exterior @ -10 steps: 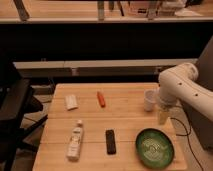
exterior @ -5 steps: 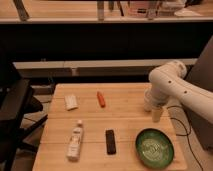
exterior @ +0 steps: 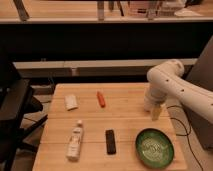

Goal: Move the arm in a circular motion

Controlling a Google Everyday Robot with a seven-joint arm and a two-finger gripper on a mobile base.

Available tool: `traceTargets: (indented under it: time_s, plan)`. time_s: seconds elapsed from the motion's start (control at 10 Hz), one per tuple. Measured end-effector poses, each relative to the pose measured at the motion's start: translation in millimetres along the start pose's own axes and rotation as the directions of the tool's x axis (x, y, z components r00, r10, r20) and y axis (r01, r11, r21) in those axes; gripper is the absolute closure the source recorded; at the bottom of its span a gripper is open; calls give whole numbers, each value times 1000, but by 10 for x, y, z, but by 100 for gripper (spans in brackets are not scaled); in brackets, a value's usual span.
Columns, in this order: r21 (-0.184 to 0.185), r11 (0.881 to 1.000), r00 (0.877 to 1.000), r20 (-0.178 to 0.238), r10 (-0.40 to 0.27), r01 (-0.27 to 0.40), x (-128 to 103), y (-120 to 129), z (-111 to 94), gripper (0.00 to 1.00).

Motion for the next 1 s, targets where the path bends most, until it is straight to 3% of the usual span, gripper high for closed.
traceTargets:
  time_s: [1.0]
  plan:
    - [20,995,995,5,-95,95,-15,-100,49,20]
